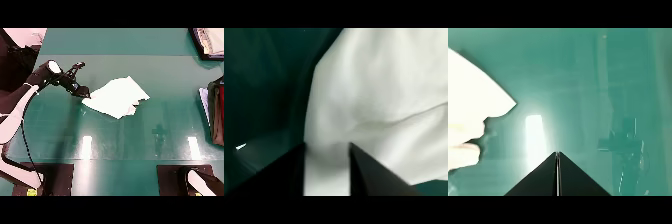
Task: Fold the shirts.
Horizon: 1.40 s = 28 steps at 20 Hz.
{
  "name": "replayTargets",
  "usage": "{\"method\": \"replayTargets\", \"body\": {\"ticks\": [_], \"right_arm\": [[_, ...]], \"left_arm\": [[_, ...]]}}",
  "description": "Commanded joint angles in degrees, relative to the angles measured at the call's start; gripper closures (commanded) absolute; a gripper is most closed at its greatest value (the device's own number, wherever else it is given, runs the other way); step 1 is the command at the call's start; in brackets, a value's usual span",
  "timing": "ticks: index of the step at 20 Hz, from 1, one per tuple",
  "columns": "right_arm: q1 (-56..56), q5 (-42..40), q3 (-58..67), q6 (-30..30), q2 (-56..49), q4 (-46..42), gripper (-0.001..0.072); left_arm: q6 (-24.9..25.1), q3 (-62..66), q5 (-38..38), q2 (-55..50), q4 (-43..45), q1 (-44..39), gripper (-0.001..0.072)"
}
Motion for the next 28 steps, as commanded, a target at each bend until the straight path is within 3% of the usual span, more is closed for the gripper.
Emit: {"method": "replayTargets", "body": {"ticks": [1,7,12,16,17,18,19,22,27,28], "right_arm": [[4.5,1.9,0.0,0.0,-1.7,-0.1,0.0691],[13.9,8.6,0.0,-1.7,-8.9,-0.1,0.0690],[18.4,5.4,-8.8,-2.5,-10.6,0.5,0.0691],[18.8,-9.5,-22.9,-7.6,-10.0,19.8,0.0683],[19.3,-12.3,-25.2,-9.0,-11.0,24.0,0.0477],[20.1,-14.7,-26.9,-9.3,-12.2,26.2,0.0141],[21.2,-16.8,-28.2,-9.3,-13.8,27.6,0.0040],[26.4,-21.4,-30.0,-13.1,-19.9,34.5,0.0189],[33.7,-23.7,-29.9,-17.5,-28.5,42.8,0.0190],[34.4,-23.6,-29.9,-19.6,-29.2,45.3,0.0228]], "left_arm": [[0.5,0.7,-1.5,-0.5,-0.5,0.1,0.0683],[-1.9,-1.6,-8.1,8.9,-0.9,-1.1,0.0685],[-3.0,-20.2,-4.7,25.7,-1.7,-9.6,0.0684],[-3.7,-28.0,-2.7,33.9,-1.6,-13.8,0.0683],[-4.7,-27.7,-2.3,34.5,-1.5,-13.8,0.0683],[-5.4,-27.7,-1.7,34.9,-1.6,-13.8,0.0683],[-6.1,-27.7,-1.2,35.1,-1.7,-13.8,0.0683],[-6.4,-27.7,-0.8,35.1,-1.7,-13.8,0.0683],[-7.5,-27.3,-0.7,35.1,-1.5,-13.7,0.0683],[-7.5,-26.7,-0.8,35.1,-1.4,-13.7,0.0683]]}}
